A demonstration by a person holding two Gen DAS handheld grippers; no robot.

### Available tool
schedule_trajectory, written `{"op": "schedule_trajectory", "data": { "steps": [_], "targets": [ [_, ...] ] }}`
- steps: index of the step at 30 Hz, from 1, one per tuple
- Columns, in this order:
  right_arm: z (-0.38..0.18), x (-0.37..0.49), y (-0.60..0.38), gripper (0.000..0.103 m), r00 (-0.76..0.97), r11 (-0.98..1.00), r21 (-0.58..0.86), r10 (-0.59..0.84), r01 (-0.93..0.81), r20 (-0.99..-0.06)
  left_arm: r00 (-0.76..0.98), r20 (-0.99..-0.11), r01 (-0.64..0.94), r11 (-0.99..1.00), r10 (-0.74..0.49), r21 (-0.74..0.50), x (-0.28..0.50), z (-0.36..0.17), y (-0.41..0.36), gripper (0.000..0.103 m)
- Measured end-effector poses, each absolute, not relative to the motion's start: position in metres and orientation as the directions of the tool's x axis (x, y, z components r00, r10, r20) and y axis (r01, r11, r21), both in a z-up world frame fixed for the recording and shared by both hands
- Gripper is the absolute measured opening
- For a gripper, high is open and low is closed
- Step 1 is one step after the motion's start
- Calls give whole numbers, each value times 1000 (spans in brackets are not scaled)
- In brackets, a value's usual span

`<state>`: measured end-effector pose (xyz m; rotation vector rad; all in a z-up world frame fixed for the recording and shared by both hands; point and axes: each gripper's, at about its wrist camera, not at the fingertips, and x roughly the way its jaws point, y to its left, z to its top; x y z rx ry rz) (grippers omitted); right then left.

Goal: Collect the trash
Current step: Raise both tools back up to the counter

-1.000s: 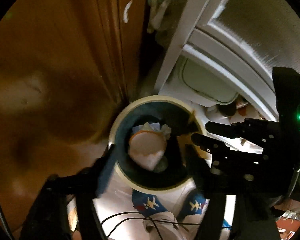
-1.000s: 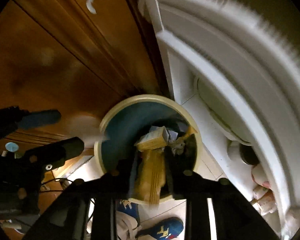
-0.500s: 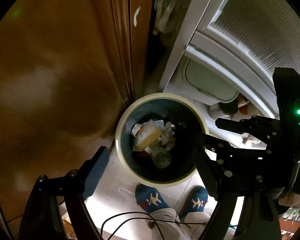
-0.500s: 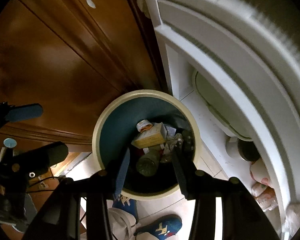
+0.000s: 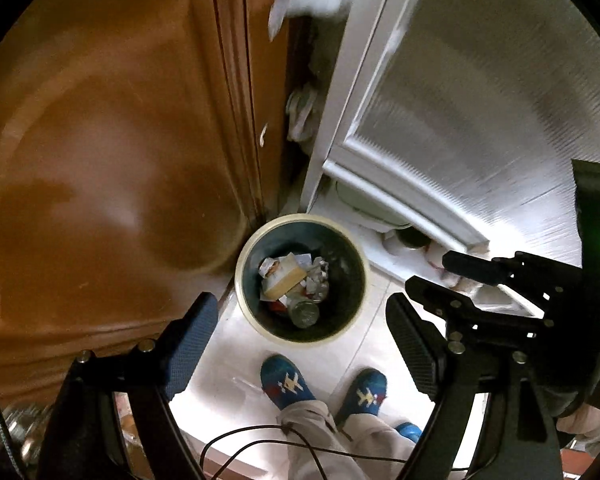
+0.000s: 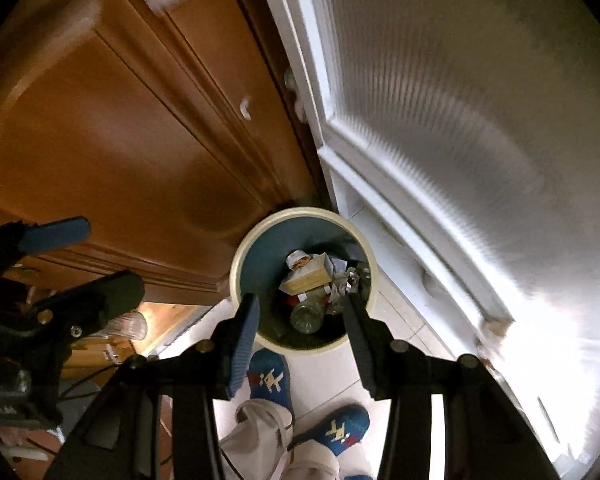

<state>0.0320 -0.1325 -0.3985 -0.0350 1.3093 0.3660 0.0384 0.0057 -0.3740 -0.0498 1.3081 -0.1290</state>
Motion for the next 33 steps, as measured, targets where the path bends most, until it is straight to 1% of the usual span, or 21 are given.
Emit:
{"op": "schedule_trajectory", "data": {
  "steps": [5, 10, 15, 20, 26, 33],
  "targets": [
    [-339, 20, -145, 45, 232, 942, 170, 242, -290, -942, 260, -954, 31, 988, -152, -149, 22, -311, 1, 84],
    [-271, -1, -155, 45, 276, 935, 160, 252, -316, -928, 300, -938, 36, 984, -175, -172, 1, -245, -6, 84],
    [-202, -19, -163, 45, 335, 921, 147, 275, -362, -901, 357, -920, 55, 987, -161, -151, -16, -183, -12, 84],
    [-145, -27, -170, 45, 421, 912, 125, 299, -391, -856, 439, -888, 55, 990, -141, -130, -23, -130, -13, 84],
    [-95, -27, -175, 45, 526, 910, 99, 319, -403, -788, 548, -828, 58, 993, -117, -101, -23, -68, -12, 84],
    [-49, -10, -178, 45, 599, 903, 104, 359, -417, -716, 624, -776, 56, 996, -95, -76, -8, -17, -6, 85]
  ]
}}
